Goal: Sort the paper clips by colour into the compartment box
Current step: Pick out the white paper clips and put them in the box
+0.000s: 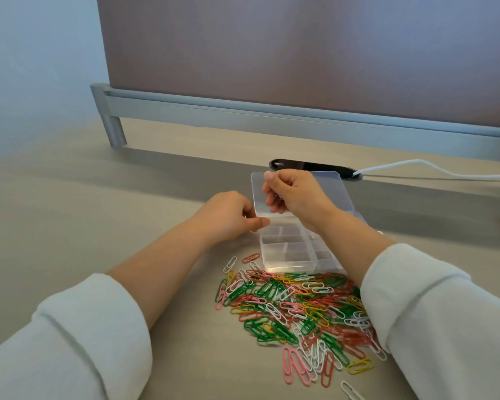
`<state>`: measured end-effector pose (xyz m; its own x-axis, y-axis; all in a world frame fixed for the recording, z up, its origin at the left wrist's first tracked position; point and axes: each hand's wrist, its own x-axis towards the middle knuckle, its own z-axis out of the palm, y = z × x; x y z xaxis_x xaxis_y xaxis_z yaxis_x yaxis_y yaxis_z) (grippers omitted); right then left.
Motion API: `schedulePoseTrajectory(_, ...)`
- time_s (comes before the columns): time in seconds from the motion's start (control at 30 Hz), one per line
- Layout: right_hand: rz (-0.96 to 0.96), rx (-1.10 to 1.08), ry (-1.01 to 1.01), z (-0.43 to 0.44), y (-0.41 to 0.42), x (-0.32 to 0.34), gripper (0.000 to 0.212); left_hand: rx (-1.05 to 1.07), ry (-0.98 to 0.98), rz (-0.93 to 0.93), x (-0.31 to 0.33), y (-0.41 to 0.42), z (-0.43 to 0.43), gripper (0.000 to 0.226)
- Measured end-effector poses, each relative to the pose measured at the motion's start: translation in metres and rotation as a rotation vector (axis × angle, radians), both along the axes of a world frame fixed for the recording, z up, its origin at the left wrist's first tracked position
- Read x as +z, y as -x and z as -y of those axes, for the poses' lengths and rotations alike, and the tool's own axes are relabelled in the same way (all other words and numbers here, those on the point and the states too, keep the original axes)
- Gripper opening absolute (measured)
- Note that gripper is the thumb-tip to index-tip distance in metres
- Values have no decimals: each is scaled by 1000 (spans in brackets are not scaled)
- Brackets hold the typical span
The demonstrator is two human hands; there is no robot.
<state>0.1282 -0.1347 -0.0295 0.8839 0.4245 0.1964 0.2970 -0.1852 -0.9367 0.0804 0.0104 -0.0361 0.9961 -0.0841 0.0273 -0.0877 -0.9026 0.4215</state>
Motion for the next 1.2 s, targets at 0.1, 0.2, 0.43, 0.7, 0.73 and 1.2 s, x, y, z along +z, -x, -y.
schedulePoseTrajectory(0.1,-6,17,24,-1,1,-2,17,-11,-4,-37,2,0,0,33)
schedulePoseTrajectory(0.2,-11,23,46,-1,2,-2,18,-15,-4,-72,5,1,1,39)
schedulePoseTrajectory(0.43,-7,41,43,-1,3,-2,16,-8,-27,-113,7,1,2,45)
schedulePoseTrajectory(0.7,-79,77,-26,0,6,1,22,6,-46,-181,8,3,4,49)
schedulePoseTrajectory(0.73,-105,93,-46,0,7,2,28,9,-48,-182,9,3,4,49)
schedulePoseTrajectory(1.2,-133,166,-41,4,7,5,33,7,-47,-210,11,4,6,51)
